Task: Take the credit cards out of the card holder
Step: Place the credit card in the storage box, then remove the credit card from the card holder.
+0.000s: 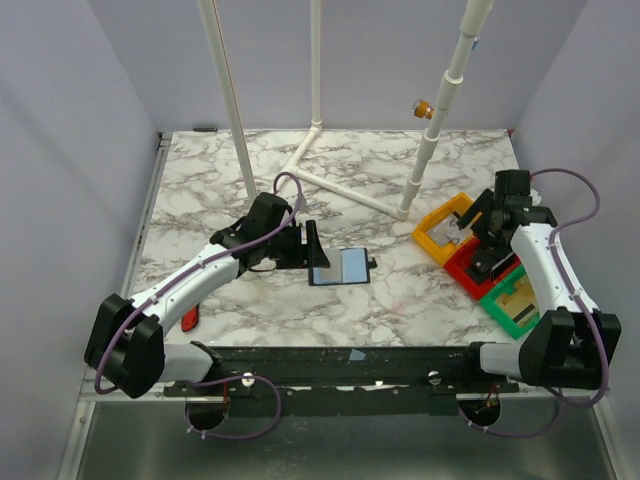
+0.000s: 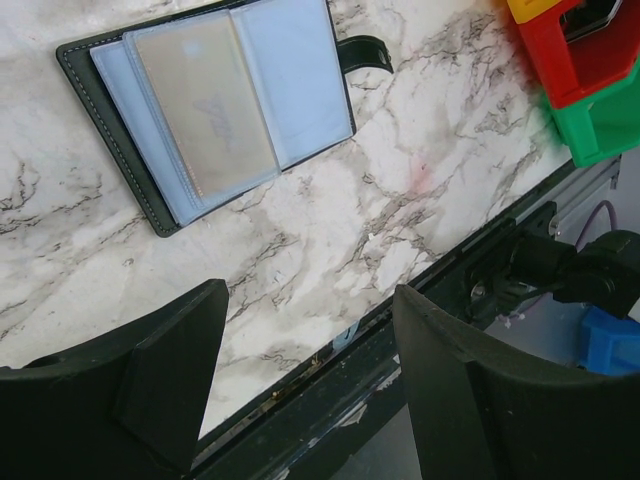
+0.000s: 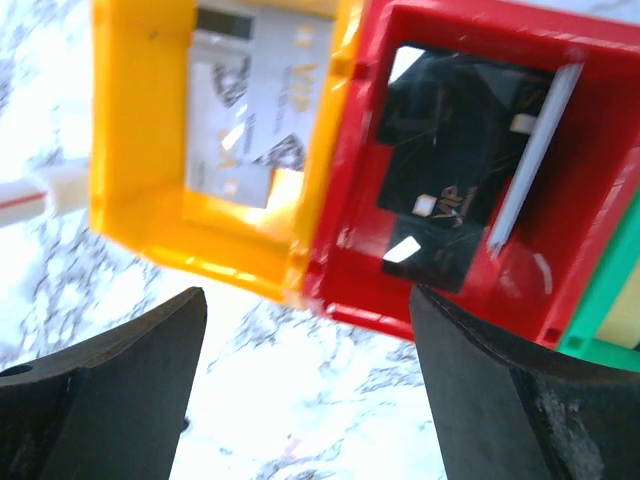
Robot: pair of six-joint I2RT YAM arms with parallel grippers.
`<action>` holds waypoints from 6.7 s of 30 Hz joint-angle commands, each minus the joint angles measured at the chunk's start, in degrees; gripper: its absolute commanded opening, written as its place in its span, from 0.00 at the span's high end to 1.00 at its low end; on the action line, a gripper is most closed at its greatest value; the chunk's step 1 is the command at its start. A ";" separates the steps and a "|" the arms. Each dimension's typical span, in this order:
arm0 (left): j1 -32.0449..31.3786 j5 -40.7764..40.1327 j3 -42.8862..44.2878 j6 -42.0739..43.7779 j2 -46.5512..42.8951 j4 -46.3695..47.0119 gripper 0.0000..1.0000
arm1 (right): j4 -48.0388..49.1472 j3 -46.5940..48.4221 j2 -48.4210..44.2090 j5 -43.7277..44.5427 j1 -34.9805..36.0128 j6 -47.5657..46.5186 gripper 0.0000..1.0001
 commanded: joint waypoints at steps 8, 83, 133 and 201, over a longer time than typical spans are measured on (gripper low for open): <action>0.83 -2.20 0.46 -2.20 5.64 1.39 0.40 | 7.08 -4.05 -3.95 -9.12 10.01 2.93 0.14; -0.26 -7.75 13.36 -4.25 30.55 0.98 1.00 | 29.56 -3.88 21.66 -15.44 40.65 9.30 0.14; -3.16 -5.35 17.58 -5.70 34.86 1.12 1.00 | 22.11 3.11 24.76 2.62 52.87 6.84 0.40; -3.96 -6.57 19.70 -4.47 33.85 -0.94 1.00 | 28.19 -2.49 21.12 -2.71 50.11 10.87 0.75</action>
